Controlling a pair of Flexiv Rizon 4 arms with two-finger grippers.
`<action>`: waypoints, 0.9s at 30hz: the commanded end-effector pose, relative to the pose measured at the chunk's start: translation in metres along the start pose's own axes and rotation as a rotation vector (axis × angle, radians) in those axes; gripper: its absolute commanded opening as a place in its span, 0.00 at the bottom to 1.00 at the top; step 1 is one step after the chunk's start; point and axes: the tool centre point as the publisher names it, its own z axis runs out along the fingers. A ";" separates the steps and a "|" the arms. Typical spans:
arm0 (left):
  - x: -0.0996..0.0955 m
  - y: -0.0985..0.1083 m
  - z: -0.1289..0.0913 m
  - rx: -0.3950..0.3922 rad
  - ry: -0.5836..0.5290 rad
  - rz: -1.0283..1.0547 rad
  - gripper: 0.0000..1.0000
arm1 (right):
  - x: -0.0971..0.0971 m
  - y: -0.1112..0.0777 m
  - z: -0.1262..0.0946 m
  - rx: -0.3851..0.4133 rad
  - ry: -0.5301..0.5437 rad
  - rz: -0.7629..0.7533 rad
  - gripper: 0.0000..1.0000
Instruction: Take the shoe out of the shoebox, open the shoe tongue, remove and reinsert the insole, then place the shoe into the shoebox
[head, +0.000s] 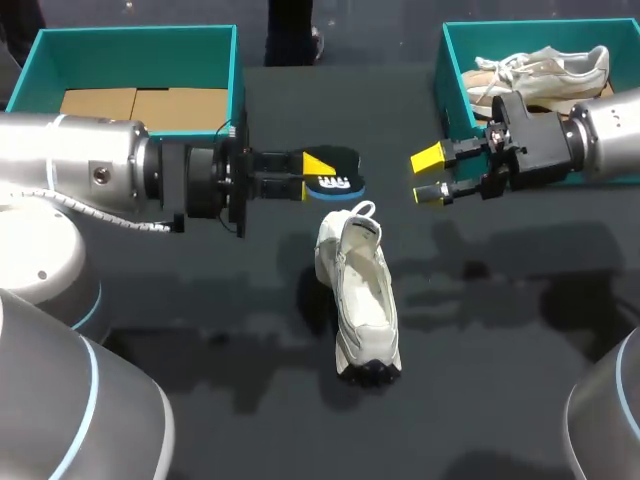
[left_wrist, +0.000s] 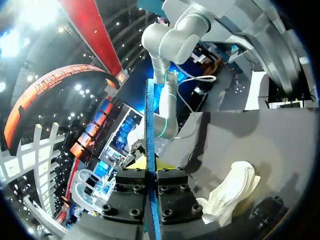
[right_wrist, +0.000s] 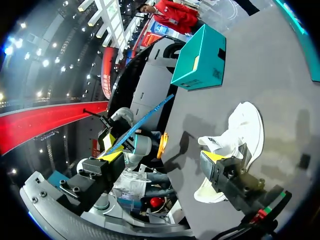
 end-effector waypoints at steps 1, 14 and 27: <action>0.009 0.010 0.012 0.011 -0.045 0.114 0.00 | -0.001 0.007 0.005 0.007 0.041 0.007 1.00; 0.010 0.016 0.014 0.017 -0.052 0.135 0.00 | -0.002 0.011 0.007 0.002 0.050 0.013 1.00; 0.017 0.051 0.033 0.008 -0.123 0.384 0.00 | -0.001 0.037 0.023 -0.035 0.130 -0.017 1.00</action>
